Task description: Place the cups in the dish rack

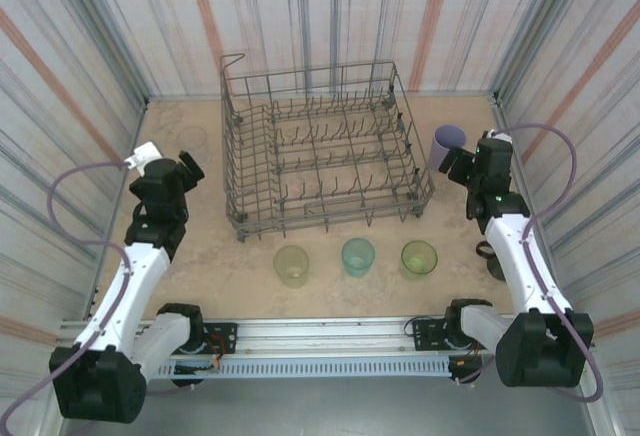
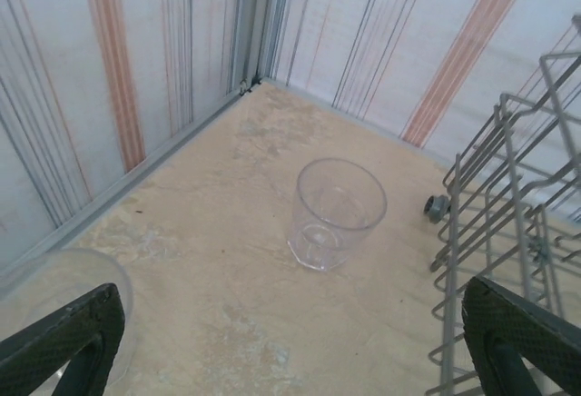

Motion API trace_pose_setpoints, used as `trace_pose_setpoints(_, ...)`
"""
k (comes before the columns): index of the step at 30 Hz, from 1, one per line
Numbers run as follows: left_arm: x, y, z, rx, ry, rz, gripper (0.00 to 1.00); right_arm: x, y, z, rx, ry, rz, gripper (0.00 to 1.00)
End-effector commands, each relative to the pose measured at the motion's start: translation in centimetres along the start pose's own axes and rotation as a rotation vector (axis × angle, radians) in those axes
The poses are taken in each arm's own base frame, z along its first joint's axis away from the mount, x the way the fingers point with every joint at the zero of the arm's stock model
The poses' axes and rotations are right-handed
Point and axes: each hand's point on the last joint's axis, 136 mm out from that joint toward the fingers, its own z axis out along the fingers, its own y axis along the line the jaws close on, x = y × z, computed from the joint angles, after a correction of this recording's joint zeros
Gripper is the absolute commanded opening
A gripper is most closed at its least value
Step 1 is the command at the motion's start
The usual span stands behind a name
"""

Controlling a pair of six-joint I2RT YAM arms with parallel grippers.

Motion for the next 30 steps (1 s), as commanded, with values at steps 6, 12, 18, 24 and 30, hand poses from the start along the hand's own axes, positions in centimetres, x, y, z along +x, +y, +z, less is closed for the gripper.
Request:
trace_pose_setpoints(6,-3.5,-2.4,-3.9,0.103,0.130,-0.002,0.99,-0.3,0.5,-0.9,0.086,0.271,-0.031,0.99)
trace_pose_setpoints(12,-4.4,-6.1,-5.5,0.284,0.220,0.002,0.99,-1.2,0.0,1.2,0.098,0.348,0.016,0.99)
trace_pose_setpoints(18,-3.6,-9.0,-6.5,0.374,0.295,0.051,0.99,-1.7,-1.2,4.2,0.123,0.390,0.072,0.99)
trace_pose_setpoints(24,-2.5,-10.4,-7.1,0.428,0.330,0.067,0.99,-1.3,-2.3,7.4,0.135,0.457,0.105,0.92)
trace_pose_setpoints(30,-2.1,-11.9,-7.9,0.491,0.341,0.082,0.99,-1.7,-2.8,10.2,0.129,0.480,0.132,0.70)
